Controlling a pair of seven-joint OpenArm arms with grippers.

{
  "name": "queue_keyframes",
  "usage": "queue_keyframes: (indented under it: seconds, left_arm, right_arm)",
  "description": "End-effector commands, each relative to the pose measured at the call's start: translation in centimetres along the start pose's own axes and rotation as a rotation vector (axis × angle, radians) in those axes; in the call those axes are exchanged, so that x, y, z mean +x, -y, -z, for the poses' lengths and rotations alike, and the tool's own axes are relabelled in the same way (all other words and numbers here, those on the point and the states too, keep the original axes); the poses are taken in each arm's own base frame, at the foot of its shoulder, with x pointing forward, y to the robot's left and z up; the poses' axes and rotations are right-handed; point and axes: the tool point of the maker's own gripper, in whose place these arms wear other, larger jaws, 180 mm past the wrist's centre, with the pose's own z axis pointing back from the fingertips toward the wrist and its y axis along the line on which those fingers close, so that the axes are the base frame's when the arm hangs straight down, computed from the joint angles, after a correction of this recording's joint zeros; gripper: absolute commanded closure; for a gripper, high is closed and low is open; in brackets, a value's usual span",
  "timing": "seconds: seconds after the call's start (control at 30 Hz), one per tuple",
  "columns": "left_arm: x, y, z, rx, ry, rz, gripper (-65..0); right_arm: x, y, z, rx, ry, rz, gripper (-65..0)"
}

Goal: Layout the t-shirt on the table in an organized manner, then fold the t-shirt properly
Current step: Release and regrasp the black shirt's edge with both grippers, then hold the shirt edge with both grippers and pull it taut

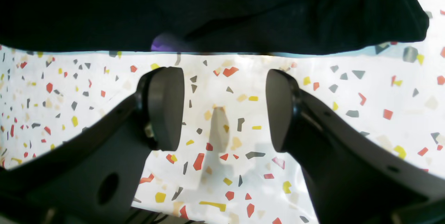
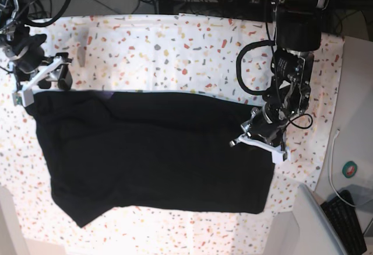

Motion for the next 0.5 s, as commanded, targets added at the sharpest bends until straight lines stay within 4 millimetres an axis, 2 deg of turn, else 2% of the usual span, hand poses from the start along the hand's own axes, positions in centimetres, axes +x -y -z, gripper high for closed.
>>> queue_keyframes:
  seconds: [0.0, 0.07, 0.17, 0.23, 0.33, 0.43, 0.47]
  left_arm:
    - [2.1, -0.9, -0.9, 0.01, 0.071, -0.016, 0.0]
    - [2.7, -3.7, -2.7, 0.059, 0.118, -0.069, 0.0]
    - [2.1, -7.8, -5.2, 0.137, 0.152, -0.129, 0.0]
    - [1.2, -9.3, -6.1, 0.168, 0.145, -0.143, 0.0]
    - [0.1, -10.4, -6.9, 0.193, 0.135, -0.147, 0.0]
    - [-0.6, -10.8, -7.0, 0.203, 0.123, -0.149, -27.8]
    - [-0.7, -10.9, -7.0, 0.204, 0.12, -0.151, -35.2]
  right_arm:
    - [1.3, 0.4, -0.5, -0.004, 0.046, -0.008, -33.9]
    - [1.4, 1.4, -0.9, -0.031, 0.059, 0.012, -33.9]
    - [1.6, 2.7, -1.5, -0.064, 0.073, 0.03, -33.9]
    - [1.6, 2.9, -1.7, -0.072, 0.076, 0.034, -33.9]
    - [1.6, 2.9, -1.6, -0.071, 0.075, 0.034, -33.9]
    - [1.7, 2.8, -1.5, -0.068, 0.077, 0.032, -33.9]
    - [1.8, 2.8, -1.5, -0.067, 0.078, 0.032, -33.9]
